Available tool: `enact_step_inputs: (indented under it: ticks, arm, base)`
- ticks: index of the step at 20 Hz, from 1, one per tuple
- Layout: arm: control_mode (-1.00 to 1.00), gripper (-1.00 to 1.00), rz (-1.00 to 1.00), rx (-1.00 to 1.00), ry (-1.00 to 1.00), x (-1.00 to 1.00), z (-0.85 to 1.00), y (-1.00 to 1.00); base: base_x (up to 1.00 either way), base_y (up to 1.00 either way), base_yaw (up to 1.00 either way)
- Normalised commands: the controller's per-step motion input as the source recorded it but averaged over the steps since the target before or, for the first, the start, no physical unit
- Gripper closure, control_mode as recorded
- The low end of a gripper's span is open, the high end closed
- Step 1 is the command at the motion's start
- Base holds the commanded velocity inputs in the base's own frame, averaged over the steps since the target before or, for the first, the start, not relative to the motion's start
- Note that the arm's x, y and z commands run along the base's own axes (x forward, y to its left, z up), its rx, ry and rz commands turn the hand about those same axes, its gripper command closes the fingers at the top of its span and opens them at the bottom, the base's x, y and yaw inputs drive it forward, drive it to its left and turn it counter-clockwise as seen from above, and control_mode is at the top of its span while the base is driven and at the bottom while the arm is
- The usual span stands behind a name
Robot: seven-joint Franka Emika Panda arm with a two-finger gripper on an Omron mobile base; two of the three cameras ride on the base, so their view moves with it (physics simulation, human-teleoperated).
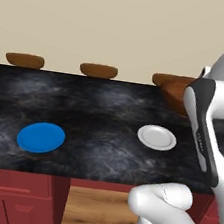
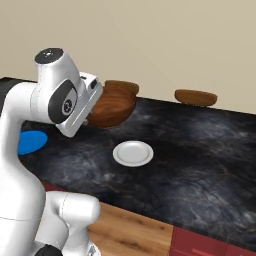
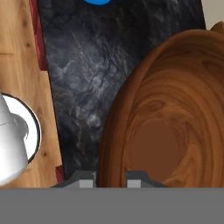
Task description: Move the bowls from the cabinet to the plates on the dining table.
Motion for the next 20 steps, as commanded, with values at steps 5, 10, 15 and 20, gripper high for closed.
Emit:
enact_step_inputs:
  ticks: [5,10,15,20]
  arm:
    - [-1.00,1.00,0.02,-0.02,0.01,0.52,-0.42,0.00]
    - [-1.00,1.00,0.00,-0.02,0.01,0.53,-0.35,0.00]
    - [-1.00,1.00,0.00,-0.01,0.01,0.43,-0.27,-0.02]
    - [-1.00,1.00,0.00,0.00,0.03,0.28,-0.20,-0.02]
  base:
    - [0.00,0.00,0.00]
    - [0.00,0.00,0.00]
    - [0.00,0.00,0.00]
    - [0.00,0.00,0.00]
